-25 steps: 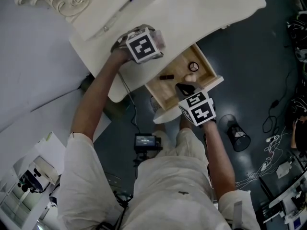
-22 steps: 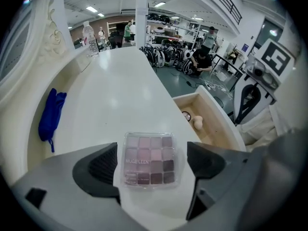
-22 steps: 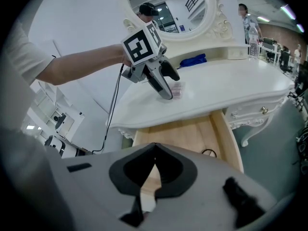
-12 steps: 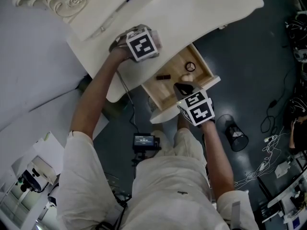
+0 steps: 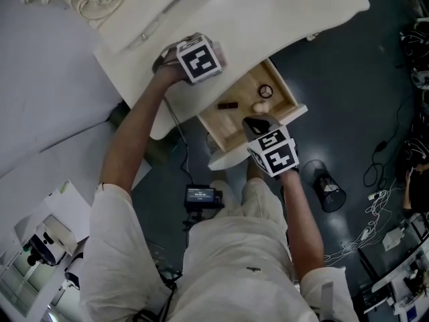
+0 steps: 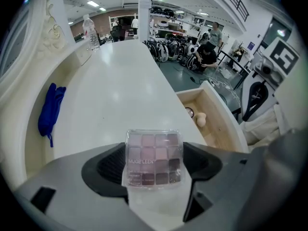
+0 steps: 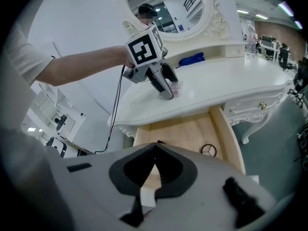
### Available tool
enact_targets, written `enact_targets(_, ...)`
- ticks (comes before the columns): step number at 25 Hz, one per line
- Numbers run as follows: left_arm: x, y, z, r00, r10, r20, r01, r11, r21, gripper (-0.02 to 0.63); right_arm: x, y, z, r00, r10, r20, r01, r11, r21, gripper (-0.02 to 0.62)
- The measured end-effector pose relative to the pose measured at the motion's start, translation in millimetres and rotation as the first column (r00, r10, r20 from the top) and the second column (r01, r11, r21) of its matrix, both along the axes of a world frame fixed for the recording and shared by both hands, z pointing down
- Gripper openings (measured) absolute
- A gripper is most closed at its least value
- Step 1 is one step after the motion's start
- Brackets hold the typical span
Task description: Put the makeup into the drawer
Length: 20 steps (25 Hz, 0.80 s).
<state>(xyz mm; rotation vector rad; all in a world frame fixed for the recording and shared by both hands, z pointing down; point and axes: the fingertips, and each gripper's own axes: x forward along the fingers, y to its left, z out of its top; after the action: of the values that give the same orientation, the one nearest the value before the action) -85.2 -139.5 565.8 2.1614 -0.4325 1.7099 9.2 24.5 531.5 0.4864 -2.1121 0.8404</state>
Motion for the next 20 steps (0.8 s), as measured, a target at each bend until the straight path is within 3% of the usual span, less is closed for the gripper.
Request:
enact_targets(10,2.4,21.1,-6.4,0.999,-0.041,0.018,0.041,0.999,-0.012,0.377,13.8,3.6,-5.5,1.000,0.019,-0.004,-0.019,1.000,0.011,0.012)
enact_targets(20,50.4,63.4,-45.2,0.999,-0.003,-0.035,0.003,1.000,0.011,0.377,38.1,13.3,-13.1,0.999,0.048,-0.011,-0.048,0.999,0.024,0.012)
